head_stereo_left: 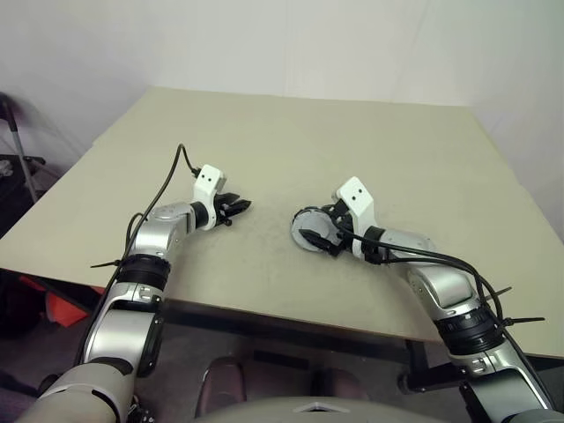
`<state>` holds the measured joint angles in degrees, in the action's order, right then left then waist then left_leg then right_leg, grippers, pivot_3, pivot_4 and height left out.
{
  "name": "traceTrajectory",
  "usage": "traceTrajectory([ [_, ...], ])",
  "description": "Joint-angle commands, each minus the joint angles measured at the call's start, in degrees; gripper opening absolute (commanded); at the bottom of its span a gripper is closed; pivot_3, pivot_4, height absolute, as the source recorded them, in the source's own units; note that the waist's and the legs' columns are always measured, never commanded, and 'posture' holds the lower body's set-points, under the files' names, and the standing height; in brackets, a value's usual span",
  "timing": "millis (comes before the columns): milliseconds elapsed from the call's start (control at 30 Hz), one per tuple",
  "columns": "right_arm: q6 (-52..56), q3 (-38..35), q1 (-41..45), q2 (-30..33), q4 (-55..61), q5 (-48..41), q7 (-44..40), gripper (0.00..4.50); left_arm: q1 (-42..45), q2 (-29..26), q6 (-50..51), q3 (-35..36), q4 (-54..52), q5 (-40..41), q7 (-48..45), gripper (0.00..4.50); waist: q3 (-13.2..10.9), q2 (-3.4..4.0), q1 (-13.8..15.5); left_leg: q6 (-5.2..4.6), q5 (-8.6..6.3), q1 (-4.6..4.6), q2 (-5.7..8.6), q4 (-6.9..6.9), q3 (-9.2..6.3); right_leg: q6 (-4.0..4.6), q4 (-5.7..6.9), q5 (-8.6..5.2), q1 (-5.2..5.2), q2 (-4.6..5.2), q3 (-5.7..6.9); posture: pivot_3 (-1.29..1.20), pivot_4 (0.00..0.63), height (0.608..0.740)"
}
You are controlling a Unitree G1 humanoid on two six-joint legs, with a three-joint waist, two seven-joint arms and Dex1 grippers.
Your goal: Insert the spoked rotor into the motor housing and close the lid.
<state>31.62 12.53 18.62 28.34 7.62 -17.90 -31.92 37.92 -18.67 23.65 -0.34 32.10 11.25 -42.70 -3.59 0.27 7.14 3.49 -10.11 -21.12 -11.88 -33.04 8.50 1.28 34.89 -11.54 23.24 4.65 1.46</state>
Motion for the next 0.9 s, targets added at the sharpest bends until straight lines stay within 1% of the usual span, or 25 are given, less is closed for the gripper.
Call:
traceTrajectory([
  [33, -1.1, -1.5, -0.1, -0.6, 0.8, 0.7, -0.5, 4.47, 0.5, -0.4, -0.3, 0.5, -2.3, 0.3, 0.1, 2.17, 0.0, 0.0, 0.0, 0.0, 0.0, 0.0, 0.0, 0.0, 0.0, 0.0, 0.0, 0.0, 0.0, 0.0, 0.0, 0.0, 0.0, 0.74],
  [233, -0.6, -1.8, -1.7, -1.1, 1.9, 1.5, -1.0, 4.47, 0.6, -0.6, -0.3, 0.6, -2.2, 0.2, 0.3, 2.17, 0.0, 0.0, 0.0, -0.01, 0.0, 0.0, 0.0, 0.0, 0.0, 0.0, 0.0, 0.0, -0.01, 0.0, 0.0, 0.0, 0.0, 0.74],
  [433, -0.5, -1.5, -1.7, -2.3, -0.8, 3.0, -0.7, 4.47, 0.9, -0.6, -0.4, 0.6, -1.7, 0.2, 0.6, 2.17, 0.0, 0.0, 0.0, -0.01, 0.0, 0.03, -0.01, 0.0, 0.0, 0.01, 0.01, 0.01, -0.01, 0.0, 0.0, 0.0, 0.0, 0.74],
  [533, -0.6, -2.2, -1.1, -2.9, -2.0, 3.6, -0.3, 3.83, 1.0, -0.6, -0.4, 0.6, -1.6, 0.2, 0.8, 2.17, 0.0, -0.01, 0.0, -0.01, 0.0, 0.04, 0.0, 0.0, 0.0, 0.02, 0.01, 0.01, -0.02, 0.0, 0.0, 0.0, 0.0, 0.74],
  [600, -0.4, -2.9, -0.5, -3.0, -2.1, 3.8, -0.3, 3.22, 0.9, -0.6, -0.5, 0.7, -1.6, 0.1, 0.8, 2.17, 0.0, -0.01, 0.0, -0.01, 0.0, 0.07, -0.01, 0.0, 0.0, 0.02, 0.01, 0.01, -0.05, 0.0, 0.0, 0.0, 0.0, 0.74],
  [633, -0.2, -3.3, -0.2, -3.0, -1.8, 3.6, -0.5, 3.16, 0.9, -0.6, -0.5, 0.7, -1.6, 0.1, 0.9, 2.17, 0.0, -0.01, 0.0, -0.02, 0.0, 0.1, 0.0, -0.01, 0.0, 0.04, 0.01, 0.02, -0.07, 0.0, 0.0, 0.0, 0.0, 0.74],
  [900, 4.4, -7.2, 3.4, -3.3, 2.9, -0.8, -1.6, 3.16, 0.7, -0.5, -0.7, 0.8, -1.5, 0.1, 1.3, 2.17, 0.0, 0.0, 0.0, -0.02, 0.03, 0.09, -0.01, -0.06, 0.0, 0.08, 0.01, 0.07, -0.08, 0.0, 0.0, 0.0, 0.0, 0.74],
])
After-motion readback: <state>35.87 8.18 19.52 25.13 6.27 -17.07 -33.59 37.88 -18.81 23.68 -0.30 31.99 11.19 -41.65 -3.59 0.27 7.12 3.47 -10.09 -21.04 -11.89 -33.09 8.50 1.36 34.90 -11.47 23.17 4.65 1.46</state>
